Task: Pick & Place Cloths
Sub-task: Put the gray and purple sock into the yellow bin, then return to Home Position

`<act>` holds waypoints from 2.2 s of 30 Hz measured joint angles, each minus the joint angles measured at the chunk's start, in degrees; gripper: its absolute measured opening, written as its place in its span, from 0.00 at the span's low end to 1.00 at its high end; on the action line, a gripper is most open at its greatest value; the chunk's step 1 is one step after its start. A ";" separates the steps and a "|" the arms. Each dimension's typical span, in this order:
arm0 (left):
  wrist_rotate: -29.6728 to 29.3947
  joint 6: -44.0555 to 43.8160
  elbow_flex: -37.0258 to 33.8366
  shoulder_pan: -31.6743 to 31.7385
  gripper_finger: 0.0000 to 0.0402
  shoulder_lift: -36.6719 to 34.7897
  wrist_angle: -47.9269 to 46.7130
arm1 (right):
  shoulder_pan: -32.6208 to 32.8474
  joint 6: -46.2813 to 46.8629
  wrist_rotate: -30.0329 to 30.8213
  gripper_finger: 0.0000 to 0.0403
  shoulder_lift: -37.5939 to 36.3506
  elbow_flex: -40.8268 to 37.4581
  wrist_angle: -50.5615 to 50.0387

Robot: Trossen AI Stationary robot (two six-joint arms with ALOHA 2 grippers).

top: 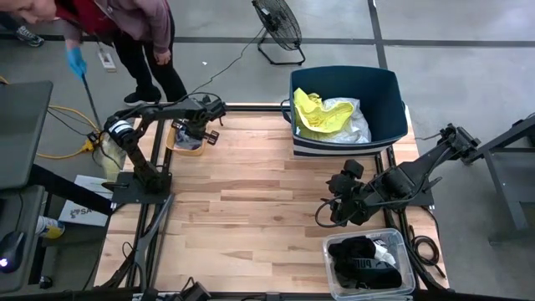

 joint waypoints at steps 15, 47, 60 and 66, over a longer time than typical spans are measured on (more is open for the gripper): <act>-0.33 3.26 -0.73 -0.07 0.24 -1.70 -0.07 | 0.00 0.25 -0.01 0.61 0.01 0.00 -0.02; 16.15 9.46 -0.67 -7.69 0.57 -32.79 12.48 | 2.63 0.13 2.12 0.61 0.01 0.00 -0.85; 10.57 12.13 -0.69 -28.31 0.57 -35.79 16.32 | 18.14 32.32 20.51 0.61 -5.20 -5.78 -18.56; 9.44 12.97 -0.69 -36.87 0.57 -35.84 24.10 | 20.58 26.45 18.66 0.61 -15.32 -15.97 -0.51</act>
